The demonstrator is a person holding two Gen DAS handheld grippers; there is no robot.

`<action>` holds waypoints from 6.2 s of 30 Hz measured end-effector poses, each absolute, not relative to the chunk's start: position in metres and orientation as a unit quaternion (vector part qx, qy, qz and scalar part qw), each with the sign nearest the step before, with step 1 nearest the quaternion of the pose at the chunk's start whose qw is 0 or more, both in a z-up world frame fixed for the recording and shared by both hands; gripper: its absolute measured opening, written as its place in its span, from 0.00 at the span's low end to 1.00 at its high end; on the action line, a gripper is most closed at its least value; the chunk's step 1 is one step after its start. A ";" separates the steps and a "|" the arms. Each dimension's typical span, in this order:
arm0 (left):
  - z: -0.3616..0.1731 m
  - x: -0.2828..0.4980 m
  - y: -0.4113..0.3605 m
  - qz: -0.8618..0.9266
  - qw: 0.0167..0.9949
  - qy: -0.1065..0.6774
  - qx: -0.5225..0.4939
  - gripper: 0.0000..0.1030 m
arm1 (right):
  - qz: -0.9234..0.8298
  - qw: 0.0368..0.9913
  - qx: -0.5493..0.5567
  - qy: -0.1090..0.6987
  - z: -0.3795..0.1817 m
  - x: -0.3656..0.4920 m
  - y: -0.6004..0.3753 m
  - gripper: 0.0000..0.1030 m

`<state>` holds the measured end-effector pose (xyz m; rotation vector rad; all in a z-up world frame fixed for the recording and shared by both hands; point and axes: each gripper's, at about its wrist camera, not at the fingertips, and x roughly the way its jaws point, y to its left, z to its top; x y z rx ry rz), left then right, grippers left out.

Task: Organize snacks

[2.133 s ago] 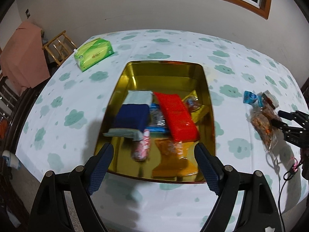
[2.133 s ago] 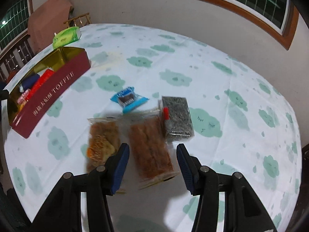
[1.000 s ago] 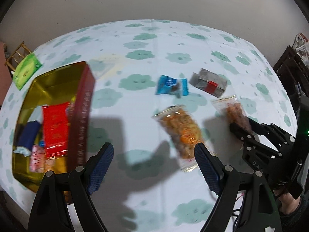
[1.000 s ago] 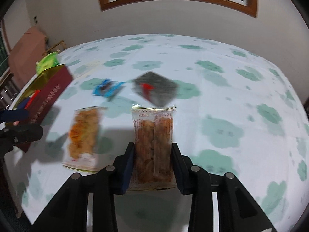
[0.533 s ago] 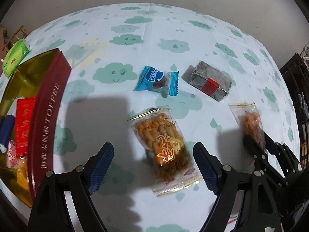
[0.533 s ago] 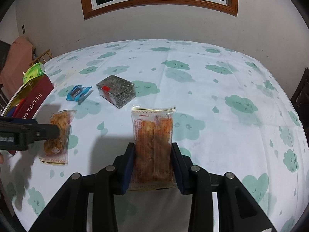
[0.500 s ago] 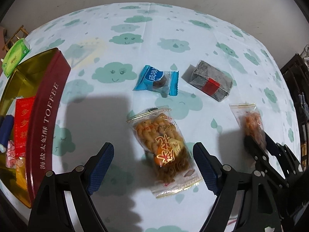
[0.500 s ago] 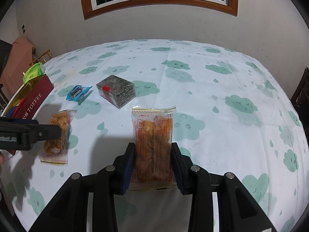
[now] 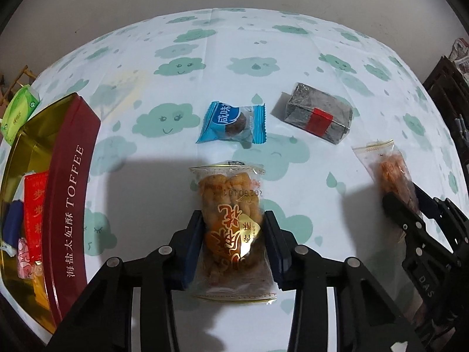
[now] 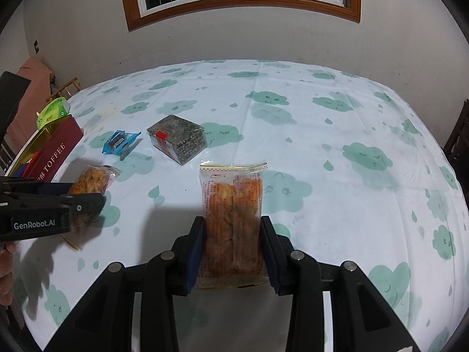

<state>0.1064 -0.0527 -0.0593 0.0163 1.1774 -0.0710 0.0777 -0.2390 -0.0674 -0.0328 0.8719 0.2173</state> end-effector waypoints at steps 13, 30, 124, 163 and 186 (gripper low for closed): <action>-0.055 0.091 -0.045 -0.046 0.830 0.555 0.027 0.34 | 0.101 0.901 -0.024 0.422 -0.068 0.078 -0.238 0.37; -0.022 0.067 -0.037 -0.038 0.855 0.514 0.057 0.34 | 0.092 0.901 -0.043 0.422 -0.068 0.078 -0.233 0.37; -0.024 0.054 0.149 0.114 0.845 0.522 0.039 0.56 | 0.091 0.901 -0.046 0.422 -0.068 0.077 -0.232 0.37; -0.001 0.024 0.143 0.120 0.860 0.496 0.016 0.69 | 0.089 0.901 -0.047 0.422 -0.067 0.078 -0.232 0.37; -0.005 0.011 0.154 0.127 0.861 0.493 0.003 0.80 | 0.043 0.899 -0.031 0.434 -0.065 0.076 -0.225 0.36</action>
